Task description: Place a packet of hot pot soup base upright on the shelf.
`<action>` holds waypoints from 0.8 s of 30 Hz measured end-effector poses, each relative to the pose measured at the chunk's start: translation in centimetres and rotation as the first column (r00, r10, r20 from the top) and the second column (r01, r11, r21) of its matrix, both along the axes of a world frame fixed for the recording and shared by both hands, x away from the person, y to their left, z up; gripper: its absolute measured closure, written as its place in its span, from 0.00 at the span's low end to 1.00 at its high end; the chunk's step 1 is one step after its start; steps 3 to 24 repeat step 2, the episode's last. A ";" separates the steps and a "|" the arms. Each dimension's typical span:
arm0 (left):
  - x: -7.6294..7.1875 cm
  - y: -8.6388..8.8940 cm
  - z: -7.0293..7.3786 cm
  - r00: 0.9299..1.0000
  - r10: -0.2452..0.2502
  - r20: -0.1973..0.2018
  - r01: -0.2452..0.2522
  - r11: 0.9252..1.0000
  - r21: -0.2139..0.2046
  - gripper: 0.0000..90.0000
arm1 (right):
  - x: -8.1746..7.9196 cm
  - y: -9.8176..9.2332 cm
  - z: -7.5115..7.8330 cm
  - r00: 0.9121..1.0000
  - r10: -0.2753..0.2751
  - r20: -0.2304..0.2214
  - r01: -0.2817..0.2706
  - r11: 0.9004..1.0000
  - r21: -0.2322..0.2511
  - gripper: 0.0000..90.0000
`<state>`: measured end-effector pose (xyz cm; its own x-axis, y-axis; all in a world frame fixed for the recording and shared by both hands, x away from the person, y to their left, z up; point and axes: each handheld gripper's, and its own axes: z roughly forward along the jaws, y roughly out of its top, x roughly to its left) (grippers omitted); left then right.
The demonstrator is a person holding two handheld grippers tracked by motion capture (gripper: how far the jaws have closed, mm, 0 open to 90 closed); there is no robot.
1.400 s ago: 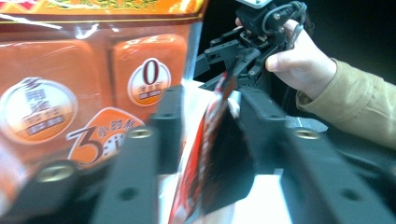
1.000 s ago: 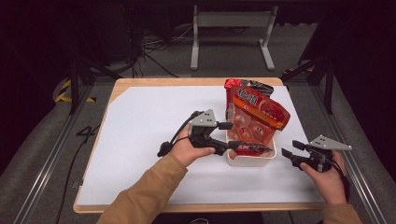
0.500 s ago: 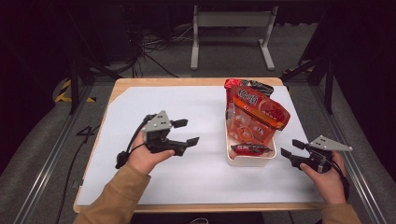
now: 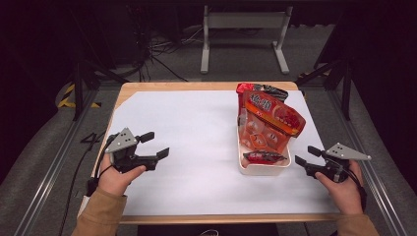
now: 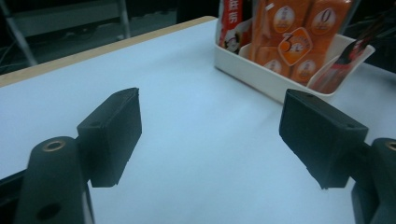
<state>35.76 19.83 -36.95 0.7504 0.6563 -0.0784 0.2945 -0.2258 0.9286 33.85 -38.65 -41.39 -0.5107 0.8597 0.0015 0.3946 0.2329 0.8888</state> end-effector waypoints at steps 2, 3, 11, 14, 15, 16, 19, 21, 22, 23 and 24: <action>-0.1 0.4 -0.2 1.000 0.018 0.013 -0.018 1.000 -0.006 0.24 | 0.0 0.1 0.0 1.000 0.003 0.007 -0.003 1.000 0.001 0.37; -0.1 0.4 -0.2 1.000 0.018 0.013 -0.018 1.000 -0.006 0.24 | 0.0 0.1 0.0 1.000 0.003 0.007 -0.003 1.000 0.001 0.37; -0.1 0.4 -0.2 1.000 0.018 0.013 -0.018 1.000 -0.006 0.24 | 0.0 0.1 0.0 1.000 0.003 0.007 -0.003 1.000 0.001 0.37; -0.1 0.4 -0.2 1.000 0.018 0.013 -0.018 1.000 -0.006 0.24 | 0.0 0.1 0.0 1.000 0.003 0.007 -0.003 1.000 0.001 0.37; -0.1 0.4 -0.2 1.000 0.018 0.013 -0.018 1.000 -0.006 0.24 | 0.0 0.1 0.0 1.000 0.003 0.007 -0.003 1.000 0.001 0.37; -0.1 0.4 -0.2 1.000 0.018 0.013 -0.018 1.000 -0.006 0.24 | 0.0 0.1 0.0 1.000 0.003 0.007 -0.003 1.000 0.001 0.37; -0.1 0.4 -0.2 1.000 0.018 0.013 -0.018 1.000 -0.006 0.24 | 0.0 0.1 0.0 1.000 0.003 0.007 -0.003 1.000 0.001 0.37; -0.1 0.4 -0.2 1.000 0.018 0.013 -0.018 1.000 -0.006 0.24 | 0.0 0.1 0.0 1.000 0.003 0.007 -0.003 1.000 0.001 0.37; -0.1 0.4 -0.2 1.000 0.018 0.013 -0.018 1.000 -0.006 0.24 | 0.0 0.1 0.0 1.000 0.003 0.007 -0.003 1.000 0.001 0.37; -0.1 0.4 -0.2 1.000 0.018 0.013 -0.018 1.000 -0.006 0.24 | 0.0 0.1 0.0 1.000 0.003 0.007 -0.003 1.000 0.001 0.37; -0.1 0.4 -0.2 1.000 0.018 0.013 -0.018 1.000 -0.006 0.24 | 0.0 0.1 0.0 1.000 0.003 0.007 -0.003 1.000 0.001 0.37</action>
